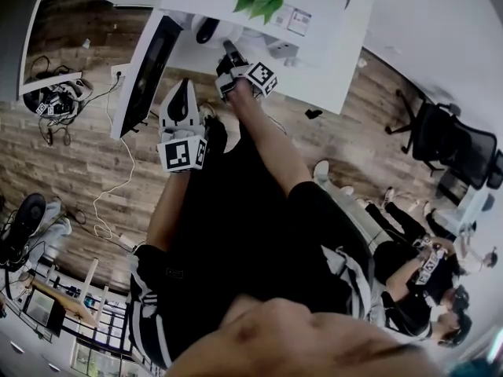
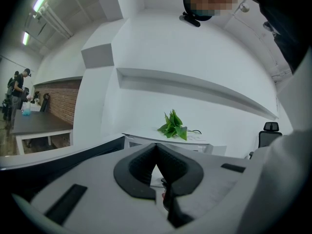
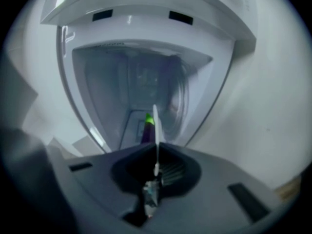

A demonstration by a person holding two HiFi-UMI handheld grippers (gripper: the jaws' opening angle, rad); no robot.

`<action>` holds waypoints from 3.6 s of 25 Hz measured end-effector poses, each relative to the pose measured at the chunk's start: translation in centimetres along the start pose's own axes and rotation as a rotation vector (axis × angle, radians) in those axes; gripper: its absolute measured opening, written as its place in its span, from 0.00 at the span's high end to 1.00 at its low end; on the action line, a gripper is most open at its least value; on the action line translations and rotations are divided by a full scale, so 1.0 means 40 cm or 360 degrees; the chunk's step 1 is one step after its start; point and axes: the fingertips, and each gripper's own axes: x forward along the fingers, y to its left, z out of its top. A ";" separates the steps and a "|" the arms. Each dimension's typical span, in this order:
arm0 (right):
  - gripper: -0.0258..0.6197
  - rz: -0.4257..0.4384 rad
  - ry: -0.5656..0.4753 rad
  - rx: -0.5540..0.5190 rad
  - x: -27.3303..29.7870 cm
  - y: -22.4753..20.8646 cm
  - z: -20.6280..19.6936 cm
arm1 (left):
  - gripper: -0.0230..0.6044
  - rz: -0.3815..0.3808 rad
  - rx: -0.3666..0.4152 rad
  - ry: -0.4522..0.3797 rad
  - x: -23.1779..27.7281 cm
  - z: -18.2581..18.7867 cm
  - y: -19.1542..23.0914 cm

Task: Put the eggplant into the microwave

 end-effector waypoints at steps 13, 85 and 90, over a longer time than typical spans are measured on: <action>0.90 0.0012 -0.0030 -0.0004 0.060 -0.030 0.051 | 0.91 0.0003 -0.0001 0.0041 0.013 -0.022 -0.012; 0.79 -0.0295 -0.0179 -0.0228 0.108 -0.022 0.121 | 0.91 0.0003 -0.0054 0.0011 0.041 -0.004 0.001; 0.77 -0.0356 -0.0122 -0.0363 0.102 -0.021 0.117 | 0.91 -0.0005 -0.0047 0.0009 0.040 -0.003 -0.005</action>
